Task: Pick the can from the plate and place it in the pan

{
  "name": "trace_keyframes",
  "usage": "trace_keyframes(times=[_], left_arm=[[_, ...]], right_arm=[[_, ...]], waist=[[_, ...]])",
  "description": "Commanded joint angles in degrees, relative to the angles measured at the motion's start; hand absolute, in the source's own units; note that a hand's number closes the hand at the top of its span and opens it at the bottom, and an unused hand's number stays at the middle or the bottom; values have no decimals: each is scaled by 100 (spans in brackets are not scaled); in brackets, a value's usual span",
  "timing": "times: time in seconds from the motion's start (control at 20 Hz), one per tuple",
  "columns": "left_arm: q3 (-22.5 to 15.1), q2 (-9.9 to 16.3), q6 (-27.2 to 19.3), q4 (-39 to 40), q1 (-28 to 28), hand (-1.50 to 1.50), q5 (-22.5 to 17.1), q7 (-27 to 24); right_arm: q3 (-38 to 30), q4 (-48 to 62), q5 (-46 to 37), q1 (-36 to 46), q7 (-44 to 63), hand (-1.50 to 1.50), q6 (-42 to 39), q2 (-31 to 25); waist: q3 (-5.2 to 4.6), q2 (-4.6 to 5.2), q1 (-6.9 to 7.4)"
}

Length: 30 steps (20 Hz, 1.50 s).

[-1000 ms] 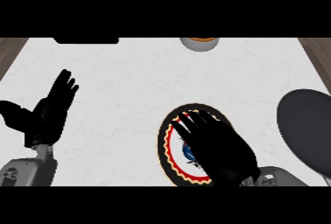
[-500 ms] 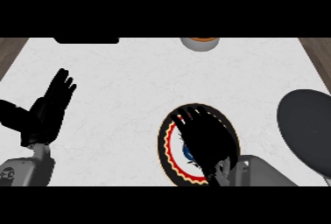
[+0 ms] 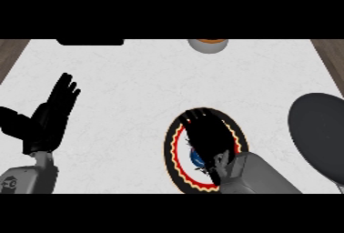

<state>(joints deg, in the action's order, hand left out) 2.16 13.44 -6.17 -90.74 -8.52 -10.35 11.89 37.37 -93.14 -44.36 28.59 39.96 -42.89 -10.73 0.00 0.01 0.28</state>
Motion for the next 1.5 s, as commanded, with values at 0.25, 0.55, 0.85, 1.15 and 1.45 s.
trace_keyframes(times=[0.25,0.55,0.85,1.15,1.45], left_arm=[[160,-25,15,-108,-299,0,177,348],[204,-164,80,-148,-75,0,146,249],[158,-311,-125,-79,-348,0,404,300],[175,-298,-72,-383,-326,0,420,651],[38,-502,107,-302,215,0,531,170]], right_arm=[[-191,500,-762,-269,-766,-150,412,300],[-59,1416,-1182,-399,-1058,-150,938,725],[-76,1512,-1360,-400,-1967,150,1108,562],[-489,1732,-1580,-378,-2534,150,1381,578],[-666,1399,-1748,-346,-2314,150,1291,1016]], waist=[[0,-3,-18],[0,3,5],[1,3,-11],[1,-3,-12],[0,-5,-9]])
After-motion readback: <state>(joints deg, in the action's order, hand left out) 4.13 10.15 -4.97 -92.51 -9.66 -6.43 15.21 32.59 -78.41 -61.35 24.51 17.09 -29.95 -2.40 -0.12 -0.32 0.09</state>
